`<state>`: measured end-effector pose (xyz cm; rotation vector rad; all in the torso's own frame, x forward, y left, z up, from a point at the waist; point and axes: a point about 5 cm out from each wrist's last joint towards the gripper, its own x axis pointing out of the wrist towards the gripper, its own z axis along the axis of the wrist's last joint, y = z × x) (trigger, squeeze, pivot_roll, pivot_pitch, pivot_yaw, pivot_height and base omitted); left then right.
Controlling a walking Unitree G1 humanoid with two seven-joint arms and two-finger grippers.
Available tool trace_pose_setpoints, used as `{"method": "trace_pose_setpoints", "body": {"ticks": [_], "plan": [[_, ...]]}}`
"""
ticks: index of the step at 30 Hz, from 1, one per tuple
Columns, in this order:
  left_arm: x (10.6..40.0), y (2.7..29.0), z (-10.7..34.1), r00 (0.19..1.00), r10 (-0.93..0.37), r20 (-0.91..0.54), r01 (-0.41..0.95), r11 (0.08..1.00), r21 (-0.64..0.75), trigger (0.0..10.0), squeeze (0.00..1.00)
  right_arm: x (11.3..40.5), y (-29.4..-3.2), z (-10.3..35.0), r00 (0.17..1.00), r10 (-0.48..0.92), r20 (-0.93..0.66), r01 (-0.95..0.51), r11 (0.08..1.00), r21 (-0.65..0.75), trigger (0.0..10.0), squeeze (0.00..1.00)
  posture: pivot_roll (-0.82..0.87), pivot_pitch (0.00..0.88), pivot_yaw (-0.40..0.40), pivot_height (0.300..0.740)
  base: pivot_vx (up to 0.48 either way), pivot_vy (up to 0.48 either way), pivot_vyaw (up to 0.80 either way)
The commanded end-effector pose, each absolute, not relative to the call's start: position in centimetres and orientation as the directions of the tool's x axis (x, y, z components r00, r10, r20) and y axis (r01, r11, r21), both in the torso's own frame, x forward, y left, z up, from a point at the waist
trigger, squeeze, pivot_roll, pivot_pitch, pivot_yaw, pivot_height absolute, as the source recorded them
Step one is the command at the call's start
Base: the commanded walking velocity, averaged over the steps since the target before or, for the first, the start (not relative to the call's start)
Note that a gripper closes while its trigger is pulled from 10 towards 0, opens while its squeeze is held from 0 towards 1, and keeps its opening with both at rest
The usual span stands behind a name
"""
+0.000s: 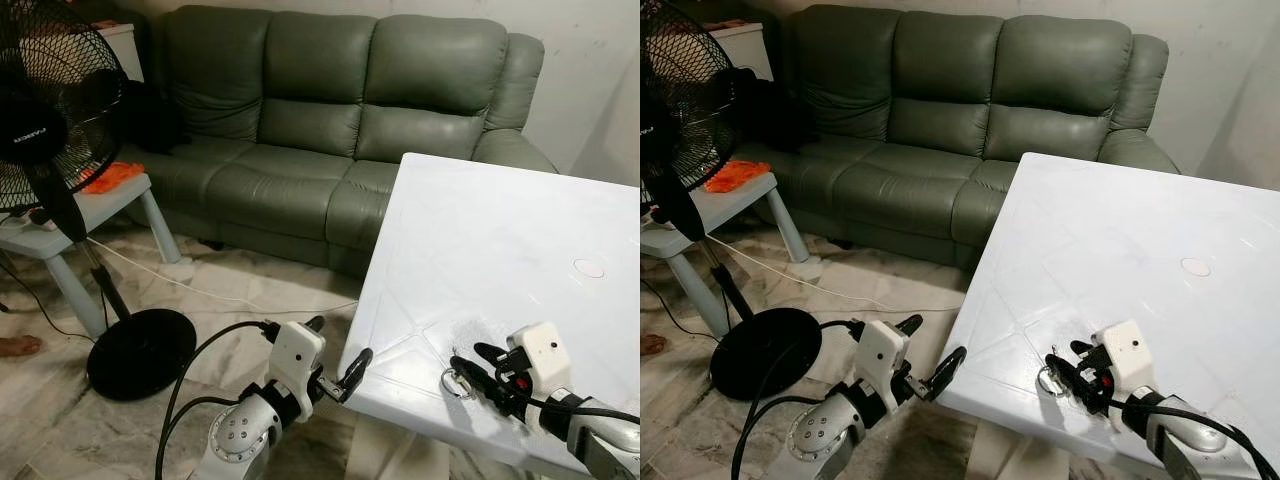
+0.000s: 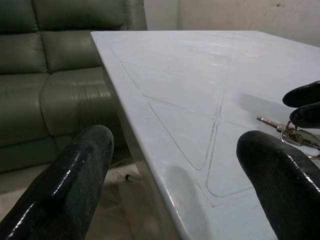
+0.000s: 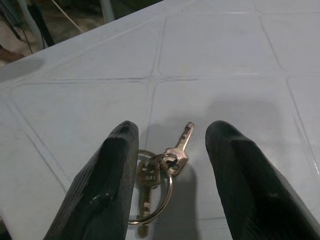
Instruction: Hang keys on a hook
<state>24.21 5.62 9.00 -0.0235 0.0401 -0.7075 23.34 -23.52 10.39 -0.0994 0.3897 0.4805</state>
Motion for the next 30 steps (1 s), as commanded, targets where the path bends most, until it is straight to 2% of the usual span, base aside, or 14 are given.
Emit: {"method": "trace_pose_setpoints", "body": {"ticks": [1,15,21,22,23,24,26,27,28,29,30], "plan": [[24.4,5.6,9.3,0.764,-0.645,-0.024,0.645,0.764,-0.023,10.0,0.0,23.4,-23.1,10.6,0.806,0.448,-0.386,-0.489,0.873,-0.006,10.0,0.0,0.0,0.0,-0.015,0.74,0.0,0.0,0.0],[24.5,5.6,9.4,0.767,-0.641,-0.021,0.641,0.768,-0.023,10.0,0.0,23.1,-21.2,9.5,0.784,0.472,-0.402,-0.504,0.863,0.03,10.0,0.0,0.0,0.0,-0.018,0.74,0.0,0.0,0.0],[24.6,5.6,9.4,0.765,-0.644,-0.019,0.644,0.765,-0.021,10.0,0.0,23.4,-21.1,9.6,0.815,0.436,-0.381,-0.472,0.882,0.0,10.0,0.0,0.0,0.0,-0.016,0.74,0.0,0.0,0.0],[24.6,5.6,9.4,0.764,-0.645,-0.019,0.644,0.765,-0.021,10.0,0.0,23.4,-21.1,9.6,0.818,0.434,-0.377,-0.469,0.883,-0.001,6.1,0.0,0.0,0.0,-0.016,0.74,0.0,0.0,0.0],[24.6,5.6,9.4,0.764,-0.645,-0.02,0.645,0.764,-0.022,10.0,0.0,23.3,-21.2,9.6,0.819,0.435,-0.375,-0.467,0.884,0.005,6.1,0.0,0.0,0.0,-0.016,0.74,0.0,0.0,0.0],[24.6,5.6,9.4,0.764,-0.645,-0.019,0.645,0.764,-0.022,10.0,0.0,23.4,-21.2,9.6,0.822,0.431,-0.372,-0.466,0.885,-0.003,7.5,0.0,0.0,0.0,-0.016,0.74,0.0,0.0,0.0],[24.6,5.6,9.4,0.763,-0.646,-0.019,0.645,0.764,-0.021,10.0,0.0,23.4,-21.2,9.7,0.827,0.426,-0.368,-0.461,0.887,-0.01,7.5,0.0,0.0,0.0,-0.015,0.74,0.0,0.0,0.0],[24.6,5.6,9.4,0.763,-0.646,-0.019,0.646,0.763,-0.021,10.0,0.0,23.4,-21.3,9.7,0.831,0.423,-0.361,-0.46,0.888,-0.02,3.3,0.0,0.0,0.0,-0.015,0.74,0.0,0.0,0.0],[24.6,5.6,9.4,0.763,-0.646,-0.019,0.646,0.763,-0.02,10.0,0.0,23.4,-21.3,9.8,0.836,0.418,-0.356,-0.454,0.891,-0.02,2.6,0.0,0.0,0.0,-0.015,0.74,0.0,0.0,0.0],[24.6,5.6,9.4,0.763,-0.646,-0.019,0.645,0.764,-0.02,10.0,0.0,23.5,-21.4,9.8,0.837,0.418,-0.353,-0.454,0.891,-0.022,0.0,0.0,0.0,0.0,-0.015,0.74,0.0,0.0,0.0],[24.6,5.6,9.5,0.764,-0.645,-0.019,0.645,0.764,-0.02,10.0,0.0,23.4,-21.4,9.8,0.838,0.418,-0.351,-0.453,0.892,-0.02,0.3,0.0,0.0,0.0,-0.015,0.74,0.0,0.0,0.0]]}}
